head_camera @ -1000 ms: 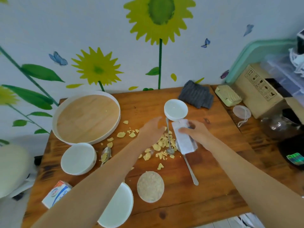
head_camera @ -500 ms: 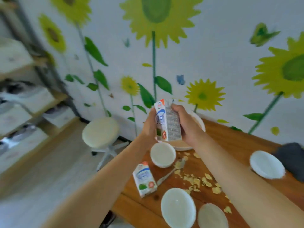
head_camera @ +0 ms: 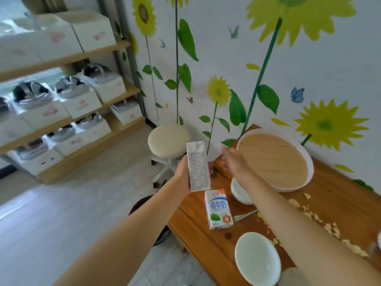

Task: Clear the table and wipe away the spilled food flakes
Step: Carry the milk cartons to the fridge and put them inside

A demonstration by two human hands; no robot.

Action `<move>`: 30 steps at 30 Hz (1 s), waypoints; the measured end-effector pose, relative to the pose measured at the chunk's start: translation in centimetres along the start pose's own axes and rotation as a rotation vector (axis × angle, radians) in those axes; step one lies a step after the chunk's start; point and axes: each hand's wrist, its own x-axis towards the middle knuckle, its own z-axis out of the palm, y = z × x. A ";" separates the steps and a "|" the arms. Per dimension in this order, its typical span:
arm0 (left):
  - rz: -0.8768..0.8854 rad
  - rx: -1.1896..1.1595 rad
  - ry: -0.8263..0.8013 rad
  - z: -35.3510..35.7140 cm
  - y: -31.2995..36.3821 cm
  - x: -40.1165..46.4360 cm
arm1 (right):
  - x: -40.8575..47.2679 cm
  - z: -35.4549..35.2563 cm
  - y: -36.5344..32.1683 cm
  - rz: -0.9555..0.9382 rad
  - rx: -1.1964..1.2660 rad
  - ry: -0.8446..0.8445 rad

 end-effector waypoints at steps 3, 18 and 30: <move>-0.042 -0.063 0.016 -2.1 -1.3 0.8 | 0.1 2.0 5.5 0.168 -0.344 -0.130; -0.091 -0.121 0.032 -5.7 -0.1 2.1 | -0.3 5.1 10.5 0.203 -0.578 -0.112; -0.133 -0.047 -0.460 5.9 5.2 2.4 | -3.7 -7.6 -6.6 -0.094 0.350 0.079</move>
